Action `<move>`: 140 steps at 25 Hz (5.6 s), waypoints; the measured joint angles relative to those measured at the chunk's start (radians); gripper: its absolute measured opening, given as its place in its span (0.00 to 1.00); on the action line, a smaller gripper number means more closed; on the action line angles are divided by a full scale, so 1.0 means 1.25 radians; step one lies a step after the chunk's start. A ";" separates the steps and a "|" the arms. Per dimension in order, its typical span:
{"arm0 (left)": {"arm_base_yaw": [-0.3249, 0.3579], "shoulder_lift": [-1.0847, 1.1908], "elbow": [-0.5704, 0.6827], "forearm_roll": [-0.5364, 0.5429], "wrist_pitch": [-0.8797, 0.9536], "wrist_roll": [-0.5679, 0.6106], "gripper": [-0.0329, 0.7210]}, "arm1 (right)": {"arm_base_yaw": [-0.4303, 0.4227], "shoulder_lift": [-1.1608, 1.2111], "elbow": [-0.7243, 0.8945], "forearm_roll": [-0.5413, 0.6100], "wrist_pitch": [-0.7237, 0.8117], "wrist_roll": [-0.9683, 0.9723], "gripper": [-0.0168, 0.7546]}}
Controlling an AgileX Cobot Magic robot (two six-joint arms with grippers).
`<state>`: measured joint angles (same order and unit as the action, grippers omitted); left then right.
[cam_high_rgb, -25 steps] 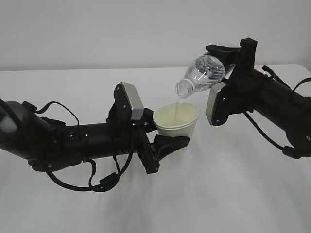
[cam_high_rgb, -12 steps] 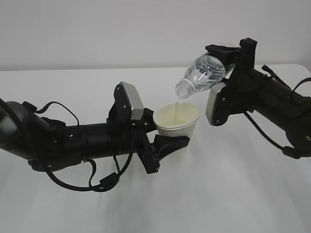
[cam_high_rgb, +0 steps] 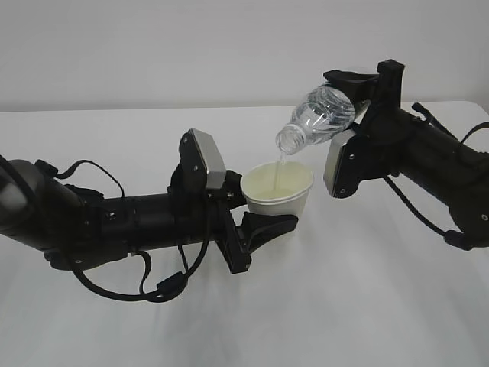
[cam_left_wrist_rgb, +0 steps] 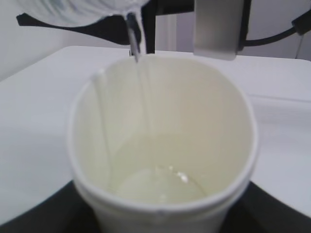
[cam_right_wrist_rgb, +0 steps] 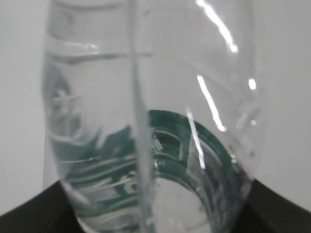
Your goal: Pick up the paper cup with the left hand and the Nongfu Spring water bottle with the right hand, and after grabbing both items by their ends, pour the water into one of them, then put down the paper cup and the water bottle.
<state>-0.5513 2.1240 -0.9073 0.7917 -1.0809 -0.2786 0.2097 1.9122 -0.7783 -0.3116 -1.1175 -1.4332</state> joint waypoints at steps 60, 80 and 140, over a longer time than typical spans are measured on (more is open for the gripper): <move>0.000 0.001 0.000 0.023 0.008 -0.027 0.61 | 0.000 0.000 0.000 0.001 0.000 -0.045 0.65; 0.000 0.002 0.000 0.023 0.008 -0.027 0.61 | 0.000 0.000 0.000 0.001 0.000 -0.047 0.65; 0.000 0.002 0.000 0.024 0.008 -0.027 0.61 | 0.000 0.000 0.000 -0.004 -0.002 0.021 0.65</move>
<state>-0.5513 2.1264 -0.9073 0.8222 -1.0713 -0.3128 0.2097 1.9122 -0.7783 -0.3161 -1.1197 -1.4069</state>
